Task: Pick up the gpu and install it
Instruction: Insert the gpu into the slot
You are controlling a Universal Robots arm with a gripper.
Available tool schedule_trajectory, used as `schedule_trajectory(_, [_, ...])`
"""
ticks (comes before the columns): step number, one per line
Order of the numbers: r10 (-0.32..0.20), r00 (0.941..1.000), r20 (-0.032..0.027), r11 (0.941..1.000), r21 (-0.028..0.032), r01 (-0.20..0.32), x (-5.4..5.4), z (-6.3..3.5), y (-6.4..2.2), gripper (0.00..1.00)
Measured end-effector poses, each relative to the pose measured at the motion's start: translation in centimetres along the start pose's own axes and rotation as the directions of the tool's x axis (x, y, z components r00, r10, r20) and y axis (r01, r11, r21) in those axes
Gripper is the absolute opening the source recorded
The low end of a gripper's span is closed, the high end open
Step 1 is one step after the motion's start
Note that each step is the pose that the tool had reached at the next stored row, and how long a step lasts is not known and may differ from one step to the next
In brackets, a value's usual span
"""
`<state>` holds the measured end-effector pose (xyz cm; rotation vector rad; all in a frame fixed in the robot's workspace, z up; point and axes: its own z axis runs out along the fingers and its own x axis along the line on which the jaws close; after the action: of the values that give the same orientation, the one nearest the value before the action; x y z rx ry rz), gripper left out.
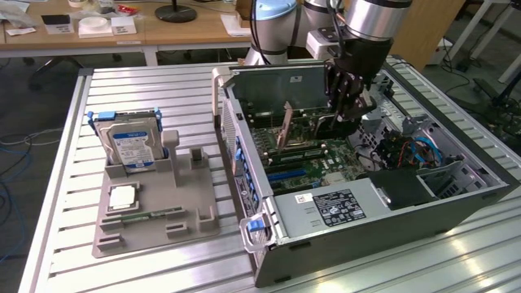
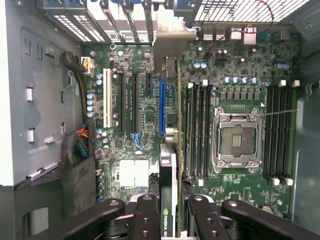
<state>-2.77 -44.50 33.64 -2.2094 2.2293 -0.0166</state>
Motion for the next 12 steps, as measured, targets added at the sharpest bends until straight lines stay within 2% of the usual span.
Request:
schedule_trajectory(8, [0.0,1.0,0.0,1.0,0.0,0.0,0.13,0.04,0.03,0.27])
schedule_trajectory(12, [0.0,1.0,0.0001,1.0,0.0001,0.0,0.13,0.63,0.04,0.27])
